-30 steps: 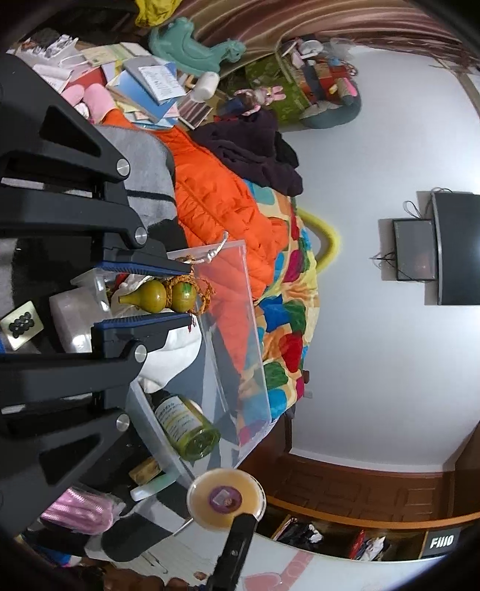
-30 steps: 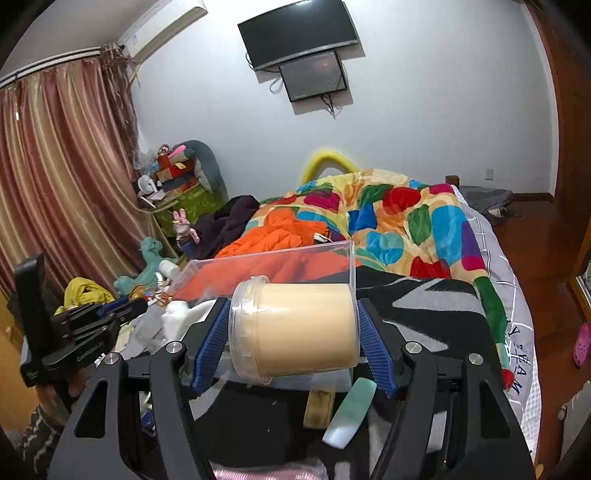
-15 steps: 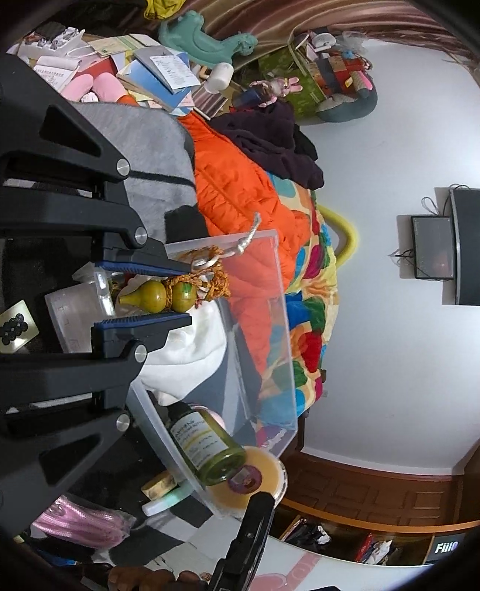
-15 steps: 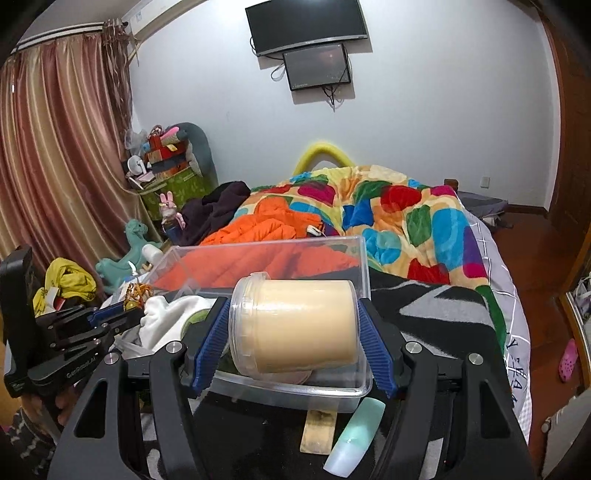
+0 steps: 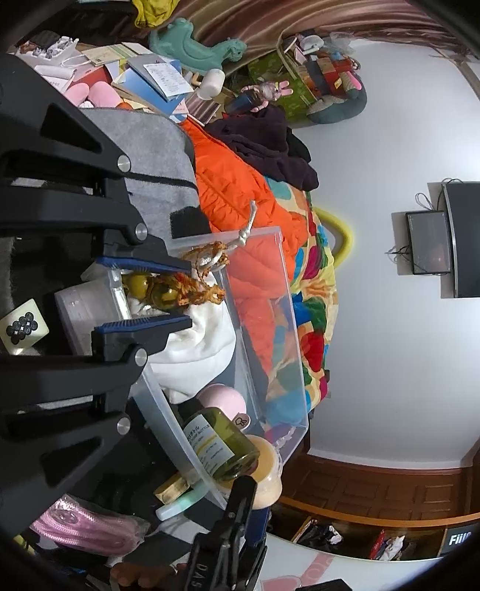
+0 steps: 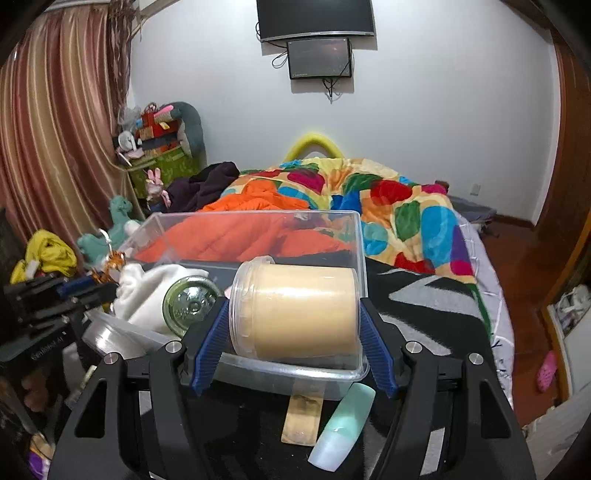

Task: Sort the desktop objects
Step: 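Carry the pendant and cream jar into the clear box and open both tools, then grasp the blue Max box with left tool while right tool grasps the bagged pink rope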

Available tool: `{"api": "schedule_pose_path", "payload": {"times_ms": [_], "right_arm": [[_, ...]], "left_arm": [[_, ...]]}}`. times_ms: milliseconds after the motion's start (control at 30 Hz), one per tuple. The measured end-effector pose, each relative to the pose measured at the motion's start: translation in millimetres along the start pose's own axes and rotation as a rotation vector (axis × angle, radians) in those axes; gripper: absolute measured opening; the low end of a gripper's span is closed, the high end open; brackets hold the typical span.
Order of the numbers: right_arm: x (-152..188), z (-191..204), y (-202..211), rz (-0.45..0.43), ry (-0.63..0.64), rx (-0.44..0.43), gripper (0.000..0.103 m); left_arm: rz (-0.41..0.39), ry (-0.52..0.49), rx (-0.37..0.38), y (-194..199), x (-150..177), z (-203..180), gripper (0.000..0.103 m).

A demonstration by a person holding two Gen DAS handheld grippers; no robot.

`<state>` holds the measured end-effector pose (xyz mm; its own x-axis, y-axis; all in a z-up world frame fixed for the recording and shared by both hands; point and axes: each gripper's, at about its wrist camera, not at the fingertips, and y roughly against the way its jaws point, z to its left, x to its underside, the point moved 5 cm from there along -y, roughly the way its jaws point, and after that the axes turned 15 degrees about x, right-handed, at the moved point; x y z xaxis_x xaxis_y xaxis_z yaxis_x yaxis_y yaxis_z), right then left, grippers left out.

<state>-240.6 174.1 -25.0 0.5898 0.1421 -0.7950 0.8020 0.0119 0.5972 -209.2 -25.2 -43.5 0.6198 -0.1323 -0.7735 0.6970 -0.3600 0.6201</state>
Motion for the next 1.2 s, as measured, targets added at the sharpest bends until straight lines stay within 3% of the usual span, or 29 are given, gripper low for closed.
{"api": "schedule_pose_path", "payload": {"times_ms": [200,333,433,600,700,1200], "right_arm": [[7,10,10,-0.024,0.077,0.038,0.064],[10,13,22,-0.048,0.115,0.047,0.064],[10,12,31,-0.057,0.122,0.048,0.066],[13,2,40,-0.043,0.082,0.018,0.074],[16,-4,48,-0.031,0.051,0.006,0.081],[65,-23,78,0.026,0.028,-0.002,0.083]], "left_arm": [[-0.006,0.025,0.030,6,0,-1,0.030],[-0.015,0.001,0.022,12,0,-9,0.046],[-0.011,-0.027,0.009,17,3,-18,0.065],[0.001,-0.057,-0.002,24,11,-26,0.065],[0.005,-0.045,0.007,30,14,-26,0.071],[0.031,0.034,-0.008,67,46,-20,0.081]]}}
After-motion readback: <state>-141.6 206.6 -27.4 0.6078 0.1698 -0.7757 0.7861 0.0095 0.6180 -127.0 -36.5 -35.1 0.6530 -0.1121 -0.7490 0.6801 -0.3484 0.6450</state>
